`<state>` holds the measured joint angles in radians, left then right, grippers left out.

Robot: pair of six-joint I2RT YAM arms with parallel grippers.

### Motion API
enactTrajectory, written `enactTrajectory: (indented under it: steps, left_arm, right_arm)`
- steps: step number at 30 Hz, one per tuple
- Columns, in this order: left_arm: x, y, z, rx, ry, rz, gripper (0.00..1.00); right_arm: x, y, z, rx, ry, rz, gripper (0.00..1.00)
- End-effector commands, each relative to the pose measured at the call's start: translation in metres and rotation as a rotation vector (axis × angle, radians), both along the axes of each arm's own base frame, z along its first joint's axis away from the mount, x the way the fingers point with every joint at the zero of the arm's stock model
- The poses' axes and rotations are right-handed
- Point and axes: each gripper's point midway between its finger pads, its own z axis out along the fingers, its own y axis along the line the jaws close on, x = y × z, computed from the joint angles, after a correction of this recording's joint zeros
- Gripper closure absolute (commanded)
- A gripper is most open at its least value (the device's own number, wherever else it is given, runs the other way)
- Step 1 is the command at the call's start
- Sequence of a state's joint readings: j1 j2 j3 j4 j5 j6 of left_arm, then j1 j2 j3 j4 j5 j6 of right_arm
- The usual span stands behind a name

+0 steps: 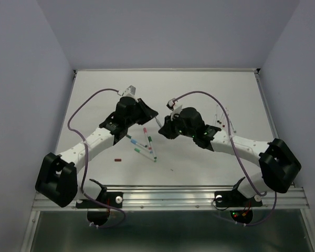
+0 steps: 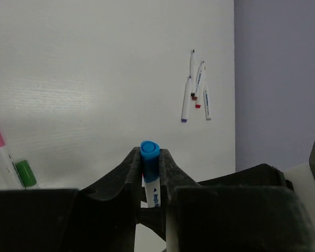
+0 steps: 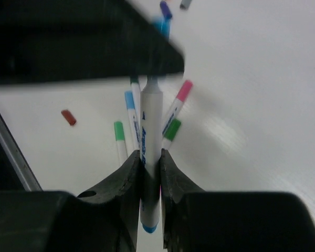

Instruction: Open the pen caps

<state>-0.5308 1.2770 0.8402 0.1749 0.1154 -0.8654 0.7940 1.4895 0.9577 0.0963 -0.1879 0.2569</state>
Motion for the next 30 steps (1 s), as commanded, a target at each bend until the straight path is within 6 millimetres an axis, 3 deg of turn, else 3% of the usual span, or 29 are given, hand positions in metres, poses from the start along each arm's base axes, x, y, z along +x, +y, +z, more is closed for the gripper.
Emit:
enactTrajectory:
  steps: [1,3,4,8,12,15,16,20,21,27,30]
  left_arm:
    - [0.078,0.052,0.063,-0.012,-0.188,0.287,1.00]
    - [0.089,0.063,0.076,-0.048,-0.215,0.290,1.00]
    - [0.093,0.068,0.078,-0.050,-0.222,0.306,1.00]
    - [0.106,0.090,0.073,-0.016,-0.208,0.384,1.00]
    - [0.103,0.096,0.047,0.038,-0.156,0.387,1.00]
    - [0.098,0.108,0.001,0.160,-0.042,0.402,1.00]
    - [0.092,0.114,-0.016,0.202,0.014,0.412,1.00]
    - [0.084,0.133,-0.054,0.301,0.102,0.451,0.99]
    - [0.083,0.137,-0.060,0.317,0.116,0.460,0.97]
    - [0.075,0.161,-0.105,0.417,0.237,0.509,0.93]
    - [0.069,0.170,-0.122,0.447,0.280,0.523,0.92]
  right_arm:
    - [-0.110,0.002,-0.041,0.012,0.230,0.253,0.99]
    - [-0.137,0.006,-0.031,0.091,0.254,0.324,0.99]
    - [-0.151,0.001,-0.041,0.102,0.317,0.331,0.99]
    - [-0.159,-0.006,-0.035,0.141,0.313,0.310,0.99]
    - [-0.117,-0.019,-0.035,0.071,0.211,0.105,0.99]
    - [-0.073,-0.040,-0.039,0.024,0.177,-0.088,0.99]
    - [-0.053,-0.054,-0.041,0.016,0.175,-0.163,0.99]
    - [-0.007,-0.097,-0.058,-0.054,0.186,-0.370,0.99]
    - [0.010,-0.119,-0.067,-0.089,0.191,-0.462,0.99]
    - [0.052,-0.179,-0.094,-0.292,0.147,-0.694,0.99]
    - [0.067,-0.193,-0.101,-0.335,0.151,-0.751,0.99]
